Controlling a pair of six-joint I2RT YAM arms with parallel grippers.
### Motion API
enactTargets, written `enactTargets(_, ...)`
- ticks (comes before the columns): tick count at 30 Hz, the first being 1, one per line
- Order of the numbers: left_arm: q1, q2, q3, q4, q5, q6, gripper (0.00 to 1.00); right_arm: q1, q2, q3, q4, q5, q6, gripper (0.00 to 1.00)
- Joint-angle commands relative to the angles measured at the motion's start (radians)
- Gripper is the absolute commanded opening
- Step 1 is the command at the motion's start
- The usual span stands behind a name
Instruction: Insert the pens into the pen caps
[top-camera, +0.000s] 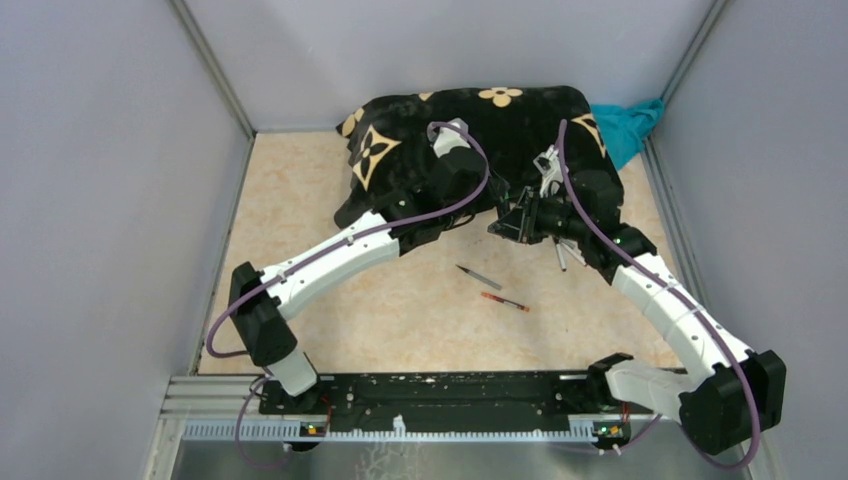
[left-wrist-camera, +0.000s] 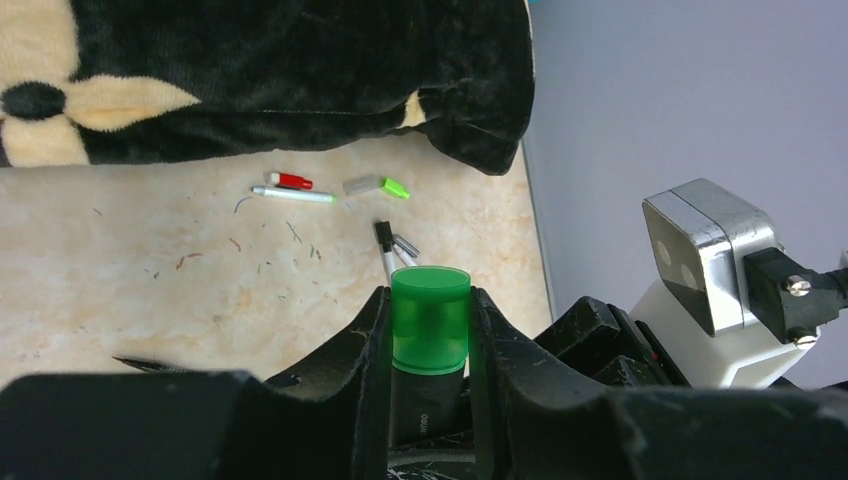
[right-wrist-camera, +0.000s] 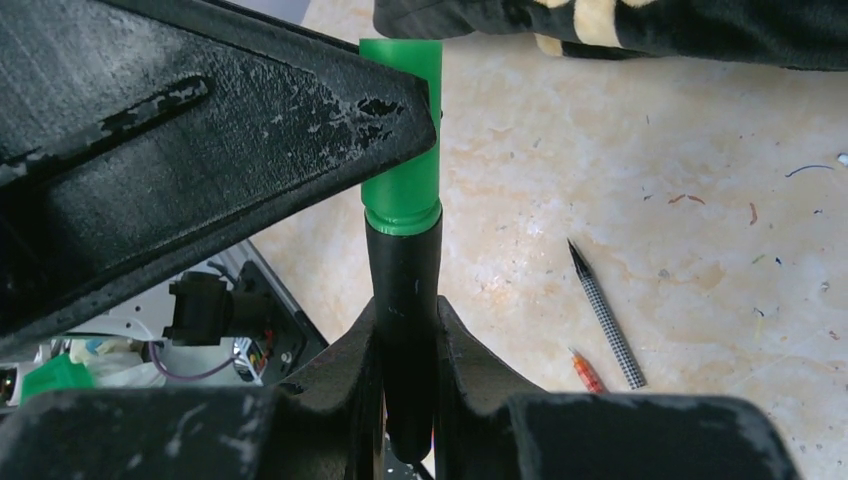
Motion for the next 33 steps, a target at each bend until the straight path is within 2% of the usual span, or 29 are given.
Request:
enactTargets(1,-0.062,0.042,0.063,-0.089,0.015,0.031,0.00,0.013,0.012,0.050,0.143,0.034,-0.014,0.00)
enactTargets(5,-0.075,0.047,0.086,-0.107,0.008,0.069,0.02,0.014,0.003,0.035,0.205,0.025,-0.054,0.00)
enactTargets(13,-0.081,0.009,0.063,-0.093,-0.006,0.158,0.25,0.013,-0.039,-0.021,0.301,-0.011,-0.095,0.00)
enactTargets(19,-0.080,-0.056,-0.016,0.000,0.021,0.216,0.46,0.012,-0.059,-0.040,0.324,-0.039,-0.109,0.00)
enactTargets(27,-0.080,-0.115,-0.054,0.023,0.035,0.276,0.63,0.009,-0.094,-0.072,0.353,-0.077,-0.098,0.00)
enactTargets(33,-0.080,-0.225,-0.147,0.093,0.051,0.353,0.73,-0.022,-0.123,-0.097,0.386,-0.164,-0.110,0.00)
